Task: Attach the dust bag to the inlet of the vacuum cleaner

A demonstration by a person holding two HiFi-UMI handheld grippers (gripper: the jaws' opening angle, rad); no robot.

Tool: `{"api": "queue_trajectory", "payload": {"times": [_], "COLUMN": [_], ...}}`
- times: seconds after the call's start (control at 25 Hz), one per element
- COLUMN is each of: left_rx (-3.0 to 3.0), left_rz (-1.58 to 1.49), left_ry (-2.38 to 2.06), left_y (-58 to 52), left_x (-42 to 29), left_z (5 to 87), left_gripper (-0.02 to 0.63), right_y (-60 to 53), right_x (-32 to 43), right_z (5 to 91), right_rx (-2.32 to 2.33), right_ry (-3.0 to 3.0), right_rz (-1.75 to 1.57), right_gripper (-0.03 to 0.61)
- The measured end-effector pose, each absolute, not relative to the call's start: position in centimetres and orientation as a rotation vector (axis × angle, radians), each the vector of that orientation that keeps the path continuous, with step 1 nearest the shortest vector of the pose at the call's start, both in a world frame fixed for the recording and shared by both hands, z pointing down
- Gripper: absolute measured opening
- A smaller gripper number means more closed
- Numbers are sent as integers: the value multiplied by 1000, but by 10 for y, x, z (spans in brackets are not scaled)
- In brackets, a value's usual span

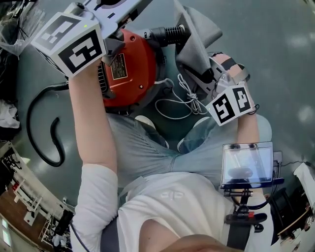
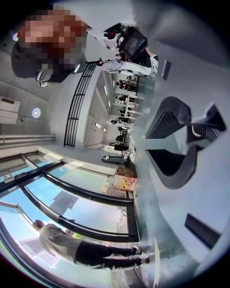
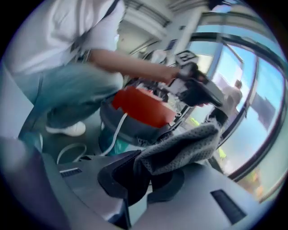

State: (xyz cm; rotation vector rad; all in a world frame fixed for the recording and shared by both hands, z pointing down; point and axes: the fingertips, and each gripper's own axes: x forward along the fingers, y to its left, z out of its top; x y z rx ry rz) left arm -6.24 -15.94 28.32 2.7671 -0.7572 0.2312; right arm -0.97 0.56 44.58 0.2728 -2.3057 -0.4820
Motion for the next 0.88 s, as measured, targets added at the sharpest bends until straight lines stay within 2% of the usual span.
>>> {"api": "queue_trajectory", "payload": {"times": [0.08,0.28,0.48,0.6,0.88], "left_rx": [2797,2810,2702,2632,2660], "left_rz": [298,395,201,126,195], "left_ry": [-739,-730,-736,-757,-767], "left_y": [-154,-150,-163,-170,-169], "left_x": [-58,-57,-69,-79,-75], "left_z": [288,300,291,291,296], "left_gripper": [84,84,84,84,83], "right_y": [8,15,0,9,16], "right_x": [-3,-16,-1,-17,-20], "right_z": [459,467,475,478,484], "right_rx": [230,139,64,37,-70], "right_ry": [-2116,-1912,-1849,-1807,-1754], "right_rz": [-684,-956,-1042,-1098,-1127], "right_gripper": [38,38,38,40,40]}}
